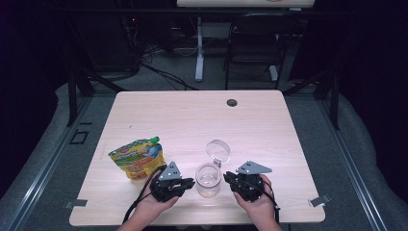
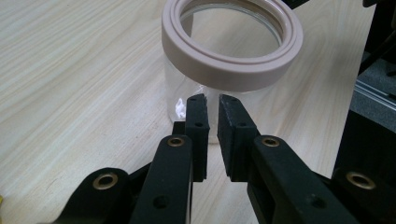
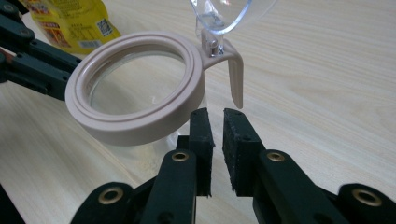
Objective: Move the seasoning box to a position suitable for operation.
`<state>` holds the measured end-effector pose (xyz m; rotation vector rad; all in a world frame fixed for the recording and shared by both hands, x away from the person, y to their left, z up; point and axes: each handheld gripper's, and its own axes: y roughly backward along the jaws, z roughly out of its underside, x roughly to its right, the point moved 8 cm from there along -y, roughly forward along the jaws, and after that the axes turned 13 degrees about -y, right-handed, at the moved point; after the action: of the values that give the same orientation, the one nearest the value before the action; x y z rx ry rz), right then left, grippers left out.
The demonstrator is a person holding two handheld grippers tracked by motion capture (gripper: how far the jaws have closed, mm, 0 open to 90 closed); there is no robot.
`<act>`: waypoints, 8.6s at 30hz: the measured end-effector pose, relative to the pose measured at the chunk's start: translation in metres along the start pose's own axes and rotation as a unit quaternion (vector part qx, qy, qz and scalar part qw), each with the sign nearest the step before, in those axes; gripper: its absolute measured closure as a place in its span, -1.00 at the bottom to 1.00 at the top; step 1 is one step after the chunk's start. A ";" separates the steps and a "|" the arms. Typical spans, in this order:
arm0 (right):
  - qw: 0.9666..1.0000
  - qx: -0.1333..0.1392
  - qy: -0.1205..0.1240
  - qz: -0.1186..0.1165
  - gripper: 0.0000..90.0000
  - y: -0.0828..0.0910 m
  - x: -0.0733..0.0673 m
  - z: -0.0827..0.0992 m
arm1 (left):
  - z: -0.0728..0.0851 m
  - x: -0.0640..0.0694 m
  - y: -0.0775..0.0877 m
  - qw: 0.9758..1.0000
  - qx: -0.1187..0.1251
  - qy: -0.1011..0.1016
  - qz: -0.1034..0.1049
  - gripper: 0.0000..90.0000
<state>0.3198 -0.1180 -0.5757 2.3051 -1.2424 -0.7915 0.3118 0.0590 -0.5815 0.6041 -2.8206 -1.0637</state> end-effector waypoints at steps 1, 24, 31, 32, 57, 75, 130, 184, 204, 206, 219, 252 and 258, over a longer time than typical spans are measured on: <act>1.000 0.013 -0.007 -0.002 0.82 0.001 -0.001 -0.002 | -0.001 0.000 -0.001 1.000 -0.001 -0.001 0.001 0.83; 0.999 0.017 -0.012 -0.024 0.89 -0.014 -0.006 -0.010 | 0.002 0.004 0.001 1.000 -0.003 -0.004 0.001 0.83; 1.000 0.020 -0.009 -0.019 0.82 -0.015 -0.006 -0.012 | 0.003 0.005 0.004 1.000 -0.001 -0.004 -0.001 0.82; 1.000 0.020 -0.009 -0.019 0.82 -0.015 -0.006 -0.012 | 0.003 0.005 0.004 1.000 -0.001 -0.004 -0.001 0.82; 1.000 0.029 -0.007 -0.010 0.53 0.012 0.011 -0.011 | 0.015 -0.011 0.042 0.999 0.014 0.025 -0.029 0.61; 1.000 0.026 -0.006 -0.007 0.46 0.010 0.014 -0.009 | 0.045 -0.032 0.101 0.995 0.017 0.055 -0.077 0.45; 1.000 0.008 -0.015 -0.003 0.42 -0.001 0.023 -0.002 | 0.106 -0.097 0.136 0.976 0.018 0.165 -0.143 0.49; 1.000 -0.002 -0.019 -0.004 0.40 -0.003 0.028 0.001 | 0.086 -0.091 0.098 0.982 0.002 0.171 -0.080 0.11; 1.000 -0.002 -0.019 -0.005 0.40 -0.003 0.028 0.001 | 0.100 -0.095 0.075 0.982 0.001 0.171 -0.079 0.02; 1.000 -0.002 -0.019 -0.005 0.40 -0.003 0.029 0.001 | 0.100 -0.095 0.073 0.982 0.006 0.173 -0.076 0.00; 1.000 -0.002 -0.019 -0.005 0.40 -0.003 0.029 0.001 | 0.108 -0.096 0.063 0.980 0.020 0.172 -0.096 -0.01; 1.000 -0.006 -0.020 -0.003 0.39 -0.005 0.028 0.002 | 0.109 -0.095 0.055 0.977 0.056 0.185 -0.092 0.11; 1.000 -0.006 -0.019 -0.003 0.39 -0.006 0.028 0.003 | 0.109 -0.096 0.054 0.977 0.057 0.182 -0.093 0.12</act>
<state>0.3339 -0.1388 -0.5892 2.2955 -1.2430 -0.8475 0.3602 0.2002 -0.6218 0.9797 -2.5514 -0.7249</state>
